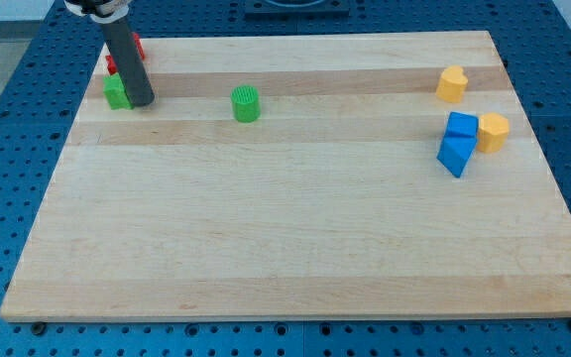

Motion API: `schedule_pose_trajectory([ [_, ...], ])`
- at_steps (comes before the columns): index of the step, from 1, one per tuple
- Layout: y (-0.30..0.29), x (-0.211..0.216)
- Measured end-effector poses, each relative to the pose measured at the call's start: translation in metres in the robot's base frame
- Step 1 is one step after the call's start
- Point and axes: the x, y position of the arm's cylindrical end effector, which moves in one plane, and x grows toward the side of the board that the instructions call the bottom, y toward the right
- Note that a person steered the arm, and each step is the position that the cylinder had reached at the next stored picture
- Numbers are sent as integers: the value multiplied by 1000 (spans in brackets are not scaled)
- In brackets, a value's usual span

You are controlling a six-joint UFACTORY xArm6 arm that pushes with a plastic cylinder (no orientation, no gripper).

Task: Move arm away from green star

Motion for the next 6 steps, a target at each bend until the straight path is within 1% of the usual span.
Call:
schedule_pose_trajectory([
  [1,8,0],
  [2,48,-14],
  [3,86,-42],
  [4,125,-56],
  [5,166,-50],
  [6,200,-36],
])
